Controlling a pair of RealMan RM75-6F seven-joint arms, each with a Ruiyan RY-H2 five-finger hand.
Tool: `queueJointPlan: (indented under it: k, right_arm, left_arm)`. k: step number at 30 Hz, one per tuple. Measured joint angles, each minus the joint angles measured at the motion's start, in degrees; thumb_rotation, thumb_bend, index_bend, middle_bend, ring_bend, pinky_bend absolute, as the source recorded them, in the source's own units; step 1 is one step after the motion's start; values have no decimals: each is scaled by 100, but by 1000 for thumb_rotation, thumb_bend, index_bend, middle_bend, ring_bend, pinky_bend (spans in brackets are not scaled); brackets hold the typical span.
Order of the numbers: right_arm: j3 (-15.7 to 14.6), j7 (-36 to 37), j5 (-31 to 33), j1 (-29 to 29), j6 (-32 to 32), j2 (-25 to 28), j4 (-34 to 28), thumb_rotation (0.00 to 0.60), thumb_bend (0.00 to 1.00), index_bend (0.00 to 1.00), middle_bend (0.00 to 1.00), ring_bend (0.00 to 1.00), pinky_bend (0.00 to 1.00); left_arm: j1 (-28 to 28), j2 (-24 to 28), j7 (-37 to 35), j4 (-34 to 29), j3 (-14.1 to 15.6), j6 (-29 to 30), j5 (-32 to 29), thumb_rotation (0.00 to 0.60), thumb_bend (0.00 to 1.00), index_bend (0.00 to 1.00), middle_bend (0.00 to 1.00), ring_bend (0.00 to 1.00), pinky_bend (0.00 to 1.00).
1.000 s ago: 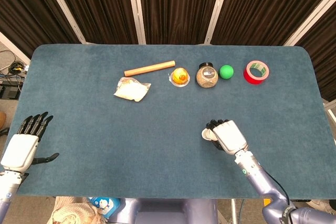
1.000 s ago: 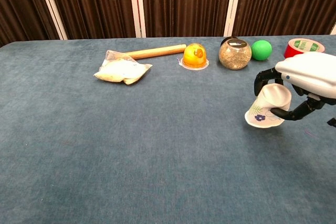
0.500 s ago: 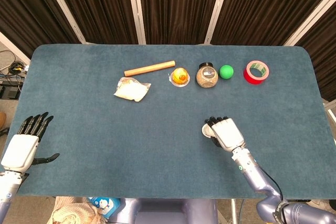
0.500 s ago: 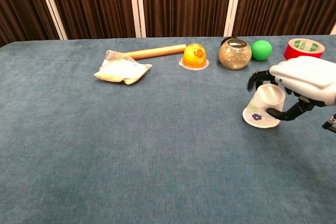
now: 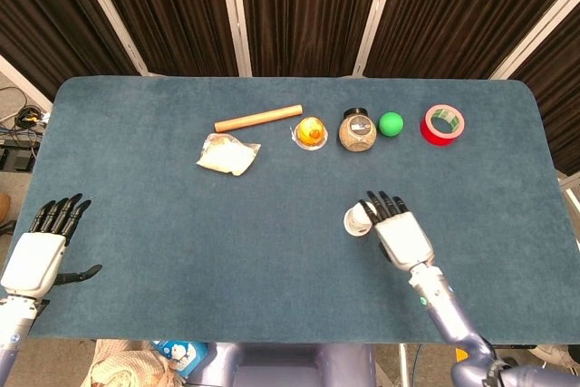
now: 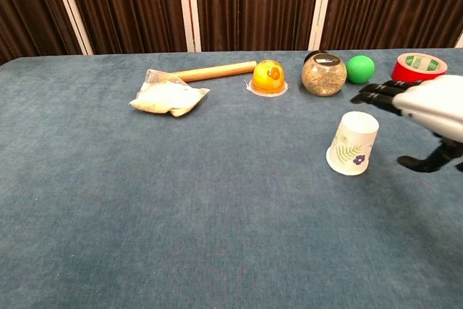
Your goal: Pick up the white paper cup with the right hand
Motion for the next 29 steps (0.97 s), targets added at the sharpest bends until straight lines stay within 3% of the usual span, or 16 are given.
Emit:
queueJointPlan:
  k: [8,15,24,29]
  right_arm:
    - [-439,621,-741,-545,743,799,-274,600,362,0,0,1,145]
    - [-869,1235,-1417,-1255,1724,1362,-124,600,362,0,0,0,87]
    - [-956,2263,-1683,-2051,2947,1501,261,600,362,0,0,0,77]
    - [-873,2968,-1694,-2325,3237,1515,503,600,361,0,0,0,77]
  left_arm:
    - [12,-38,9,38,4,74,65,600,0,0,0,0,0]
    - [24,-96,63,119,3,168,148,600,0,0,0,0,0]
    - [50,-162,24,251,-9,330,262,600,0,0,0,0,0]
    - [36,-190,4,313,-21,341,285,600,0,0,0,0,0]
